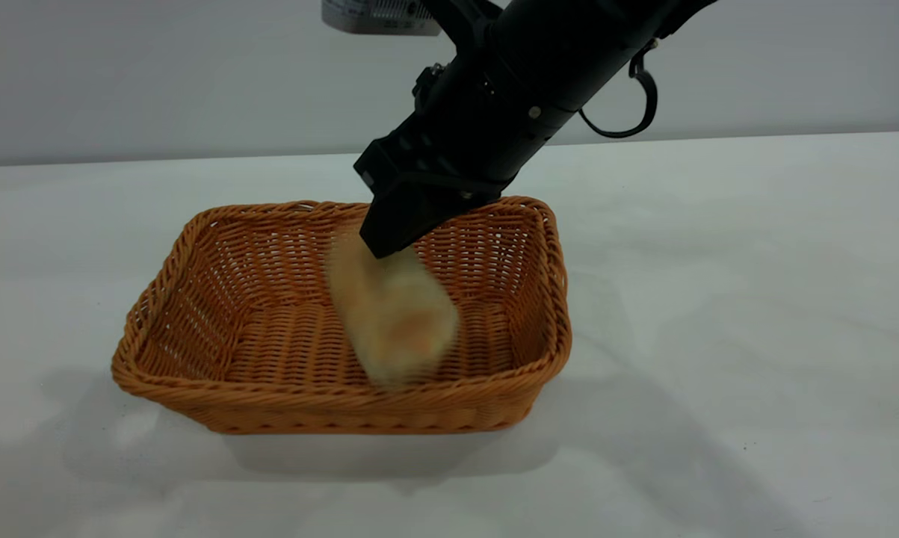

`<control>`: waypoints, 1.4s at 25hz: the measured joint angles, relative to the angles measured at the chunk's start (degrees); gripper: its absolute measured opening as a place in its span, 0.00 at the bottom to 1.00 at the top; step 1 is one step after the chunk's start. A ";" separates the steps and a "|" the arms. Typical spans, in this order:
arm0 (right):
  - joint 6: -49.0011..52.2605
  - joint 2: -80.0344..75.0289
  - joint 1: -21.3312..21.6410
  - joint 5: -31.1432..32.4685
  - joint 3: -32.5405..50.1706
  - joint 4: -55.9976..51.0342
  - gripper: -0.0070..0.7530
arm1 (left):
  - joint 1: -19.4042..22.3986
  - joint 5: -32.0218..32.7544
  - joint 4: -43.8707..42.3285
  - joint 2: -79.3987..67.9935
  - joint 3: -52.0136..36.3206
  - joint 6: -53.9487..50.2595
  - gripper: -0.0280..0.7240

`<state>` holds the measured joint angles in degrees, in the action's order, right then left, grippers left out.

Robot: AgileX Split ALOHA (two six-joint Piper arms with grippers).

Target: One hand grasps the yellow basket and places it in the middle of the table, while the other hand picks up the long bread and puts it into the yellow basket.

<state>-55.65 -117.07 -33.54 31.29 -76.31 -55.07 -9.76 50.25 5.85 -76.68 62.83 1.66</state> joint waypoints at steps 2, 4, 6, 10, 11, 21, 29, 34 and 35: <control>0.24 0.06 0.51 0.35 -0.19 -0.05 0.34 | 0.00 0.37 -0.94 0.56 0.00 0.36 0.76; 0.43 0.10 1.85 1.97 -0.30 0.01 0.41 | 0.00 1.02 -2.55 2.33 0.00 0.41 0.76; 1.71 0.43 3.75 4.93 -0.30 0.50 0.46 | 0.00 2.34 -4.88 5.00 0.00 0.34 0.76; 8.84 2.95 9.19 11.67 -0.30 5.06 0.47 | 0.00 6.59 -8.53 12.32 0.00 -0.72 0.76; 11.53 4.00 10.71 12.97 -0.35 7.64 0.47 | 0.00 7.87 -9.55 14.26 0.00 -1.66 0.76; 43.11 17.58 18.07 30.91 -0.34 47.84 0.46 | 0.00 15.51 -14.43 29.01 -3.27 -7.23 0.76; 51.03 31.92 18.07 38.38 0.29 57.70 0.46 | 0.00 16.32 -15.45 38.76 -11.15 -8.92 0.76; 51.88 45.54 18.07 38.94 5.97 55.70 0.46 | 0.00 16.63 -15.45 44.82 -14.42 -9.06 0.76; 51.88 48.92 18.07 39.16 7.81 55.07 0.46 | 0.00 16.63 -15.45 46.28 -14.97 -9.06 0.76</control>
<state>-3.77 -68.15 -15.47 70.45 -68.50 0.00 -9.76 66.88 -9.60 -30.40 47.86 -7.40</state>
